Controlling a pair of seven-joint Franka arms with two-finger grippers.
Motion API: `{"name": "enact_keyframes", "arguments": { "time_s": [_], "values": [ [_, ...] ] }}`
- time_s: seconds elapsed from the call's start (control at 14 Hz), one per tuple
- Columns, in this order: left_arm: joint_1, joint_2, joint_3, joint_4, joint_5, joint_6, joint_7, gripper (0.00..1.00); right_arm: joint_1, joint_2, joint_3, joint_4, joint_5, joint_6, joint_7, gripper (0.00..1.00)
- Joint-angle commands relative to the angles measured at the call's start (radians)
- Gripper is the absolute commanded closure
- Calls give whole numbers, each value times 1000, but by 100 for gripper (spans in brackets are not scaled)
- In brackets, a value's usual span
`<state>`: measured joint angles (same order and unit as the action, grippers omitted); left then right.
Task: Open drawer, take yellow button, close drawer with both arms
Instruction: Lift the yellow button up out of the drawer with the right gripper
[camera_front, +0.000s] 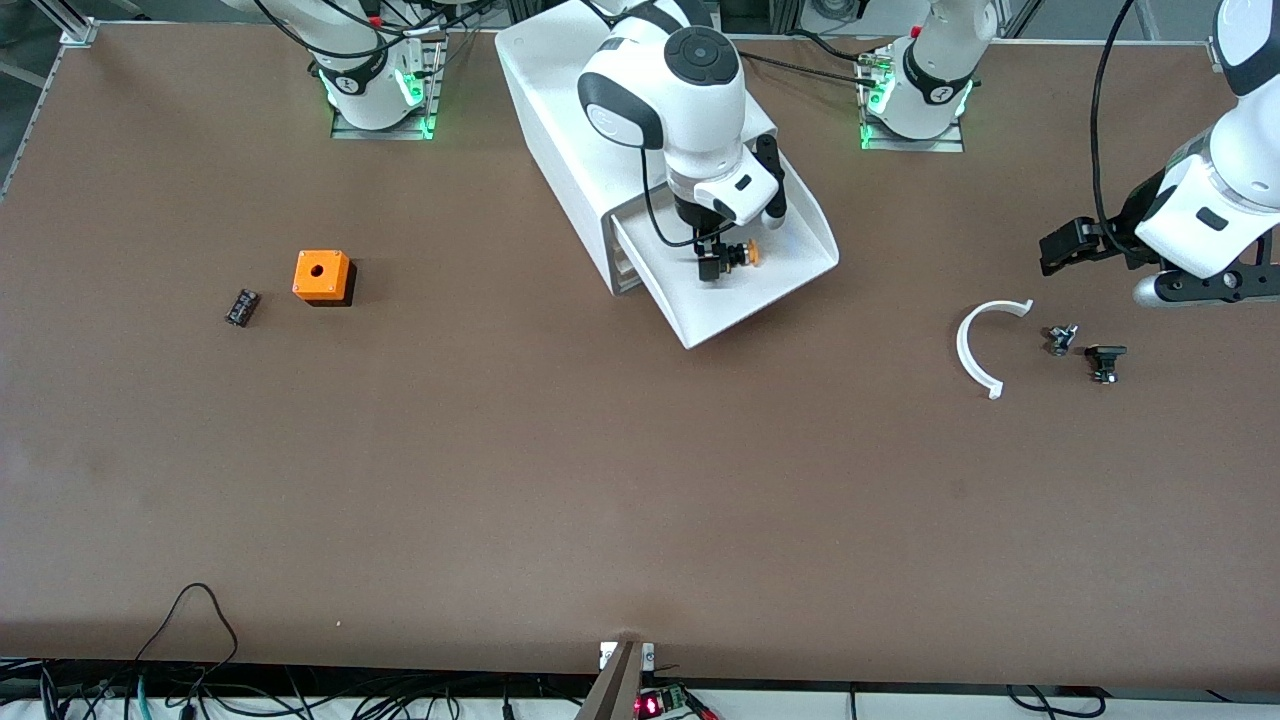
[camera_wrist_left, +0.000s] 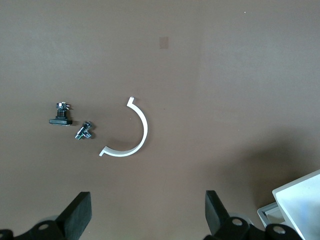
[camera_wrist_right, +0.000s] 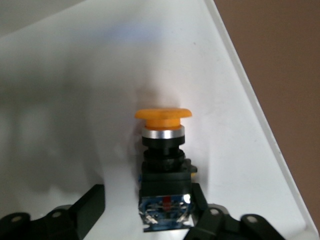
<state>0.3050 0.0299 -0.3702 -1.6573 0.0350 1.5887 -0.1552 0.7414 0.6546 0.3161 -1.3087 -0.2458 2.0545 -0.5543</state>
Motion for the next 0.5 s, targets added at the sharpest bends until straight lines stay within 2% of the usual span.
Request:
{"name": "enact_keyframes", "arguments": {
  "time_s": [0.0,0.14,0.43],
  "values": [
    [2,10,-1,24,11,-27,-12,0,12,26,0,40,-30,7,4,44],
    [0,10,-1,25,9,-26,-12,0,15,23,-2,43,-39,6,2,63],
    [3,10,0,36,-24,-24,-11,0,16,16,-3,74,-56,-11,8,83]
  ]
}}
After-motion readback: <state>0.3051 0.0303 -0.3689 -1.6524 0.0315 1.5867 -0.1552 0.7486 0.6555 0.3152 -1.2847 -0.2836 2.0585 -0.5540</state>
